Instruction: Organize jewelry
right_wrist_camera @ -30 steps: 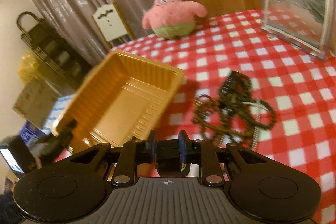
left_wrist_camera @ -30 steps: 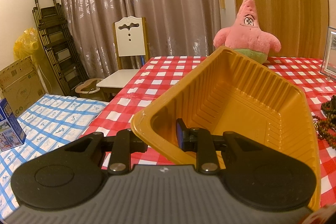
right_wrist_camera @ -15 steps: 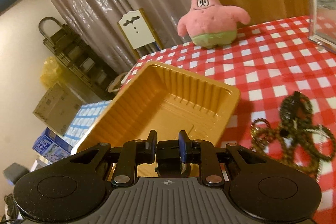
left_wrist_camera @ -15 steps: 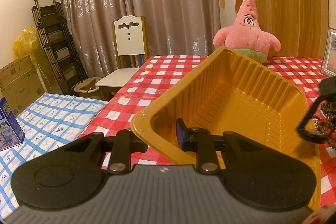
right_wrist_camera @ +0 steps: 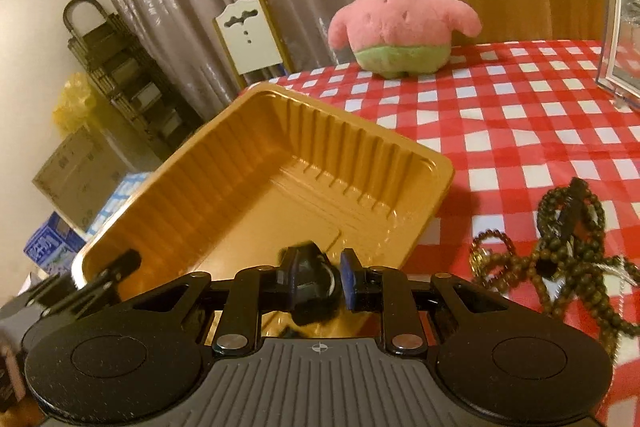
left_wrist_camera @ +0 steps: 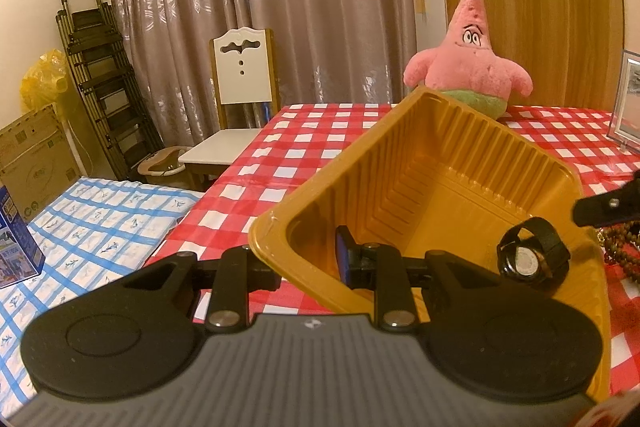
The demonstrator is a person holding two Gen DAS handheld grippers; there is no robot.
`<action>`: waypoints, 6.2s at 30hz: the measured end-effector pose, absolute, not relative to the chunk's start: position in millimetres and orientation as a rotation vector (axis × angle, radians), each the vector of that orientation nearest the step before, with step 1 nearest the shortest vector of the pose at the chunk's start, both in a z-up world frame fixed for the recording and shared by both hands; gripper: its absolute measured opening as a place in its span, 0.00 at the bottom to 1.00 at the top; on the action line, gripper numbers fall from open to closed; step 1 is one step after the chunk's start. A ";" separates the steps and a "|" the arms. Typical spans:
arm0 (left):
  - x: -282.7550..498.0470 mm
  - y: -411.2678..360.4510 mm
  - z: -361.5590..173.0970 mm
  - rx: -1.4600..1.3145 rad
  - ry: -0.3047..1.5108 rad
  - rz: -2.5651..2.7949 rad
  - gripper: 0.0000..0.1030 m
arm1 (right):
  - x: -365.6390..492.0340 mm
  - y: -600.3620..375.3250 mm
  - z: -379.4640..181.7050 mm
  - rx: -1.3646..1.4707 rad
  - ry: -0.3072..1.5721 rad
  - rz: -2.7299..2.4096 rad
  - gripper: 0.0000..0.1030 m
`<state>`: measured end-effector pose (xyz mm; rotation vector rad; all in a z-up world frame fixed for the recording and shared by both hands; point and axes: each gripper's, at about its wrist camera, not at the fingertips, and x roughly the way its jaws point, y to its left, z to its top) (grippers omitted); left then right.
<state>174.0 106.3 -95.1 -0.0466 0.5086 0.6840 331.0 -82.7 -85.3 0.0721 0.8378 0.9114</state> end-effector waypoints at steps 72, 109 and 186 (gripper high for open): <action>173.1 113.8 -93.7 -0.059 0.528 0.664 0.23 | 369.1 -181.5 -100.9 -0.265 0.760 0.737 0.27; 176.4 116.6 -93.5 -0.050 0.532 0.657 0.23 | 449.9 -283.5 -88.6 0.099 0.877 0.301 0.09; 176.5 116.3 -90.9 -0.043 0.530 0.647 0.23 | 259.7 -85.6 -69.0 0.064 0.787 1.029 0.46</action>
